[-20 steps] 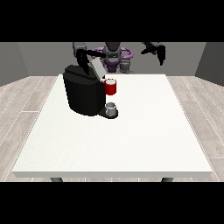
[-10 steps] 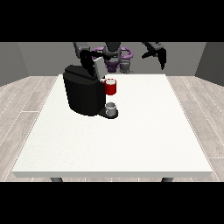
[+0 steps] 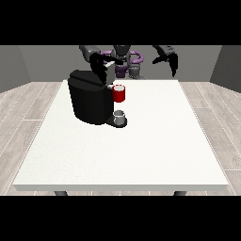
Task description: Insert the coffee pod into the coffee machine and close the lid
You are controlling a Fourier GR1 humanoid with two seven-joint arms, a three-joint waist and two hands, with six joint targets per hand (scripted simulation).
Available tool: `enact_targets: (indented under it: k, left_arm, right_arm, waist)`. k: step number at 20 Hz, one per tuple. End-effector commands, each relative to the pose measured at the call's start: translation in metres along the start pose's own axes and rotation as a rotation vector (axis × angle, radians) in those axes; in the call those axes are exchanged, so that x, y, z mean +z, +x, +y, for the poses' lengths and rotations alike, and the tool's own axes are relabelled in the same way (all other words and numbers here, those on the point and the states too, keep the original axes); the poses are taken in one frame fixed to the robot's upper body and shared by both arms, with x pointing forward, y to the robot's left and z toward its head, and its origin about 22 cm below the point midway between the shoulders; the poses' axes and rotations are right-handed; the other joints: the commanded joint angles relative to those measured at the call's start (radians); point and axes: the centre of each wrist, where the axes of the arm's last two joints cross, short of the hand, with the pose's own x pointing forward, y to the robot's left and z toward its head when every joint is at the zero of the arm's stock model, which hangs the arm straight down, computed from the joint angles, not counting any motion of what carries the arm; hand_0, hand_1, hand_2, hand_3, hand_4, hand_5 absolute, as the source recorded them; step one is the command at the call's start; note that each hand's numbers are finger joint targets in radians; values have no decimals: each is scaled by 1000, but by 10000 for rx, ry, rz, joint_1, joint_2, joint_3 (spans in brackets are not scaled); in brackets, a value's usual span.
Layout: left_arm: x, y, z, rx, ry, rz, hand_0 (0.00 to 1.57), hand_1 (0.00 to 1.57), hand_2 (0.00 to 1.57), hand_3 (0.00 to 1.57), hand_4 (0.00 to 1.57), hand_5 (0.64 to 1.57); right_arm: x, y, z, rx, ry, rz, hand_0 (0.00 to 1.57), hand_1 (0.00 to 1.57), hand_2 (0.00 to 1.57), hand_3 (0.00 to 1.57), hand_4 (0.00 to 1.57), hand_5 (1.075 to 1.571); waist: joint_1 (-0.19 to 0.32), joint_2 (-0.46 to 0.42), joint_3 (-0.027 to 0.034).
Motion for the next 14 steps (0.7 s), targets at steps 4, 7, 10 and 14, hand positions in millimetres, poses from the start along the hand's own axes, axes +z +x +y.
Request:
enact_targets:
  k: [4,7,10,14]
  left_arm:
    - [-13,5,-4,-208,-247,-230,0,0,0,0,383,1571]
    - [-19,14,-7,-54,-589,-392,0,0,0,0,326,1571]
    - [-25,18,-23,62,-793,-824,0,0,0,0,398,1571]
    - [-34,31,-21,-31,-1003,-1035,0,0,0,0,439,1571]
  right_arm:
    - [-5,53,52,1102,866,-2090,0,0,0,0,102,1571]
    - [-8,65,40,1319,551,-2072,0,0,0,0,203,1571]
    - [-10,88,32,1665,378,-2355,0,0,0,0,259,1571]
    - [-8,100,24,1583,111,-2202,0,0,0,0,96,1571]
  waist:
    - [726,367,-123]
    - [1123,421,-115]
    - [1340,624,-118]
    - [1857,747,-109]
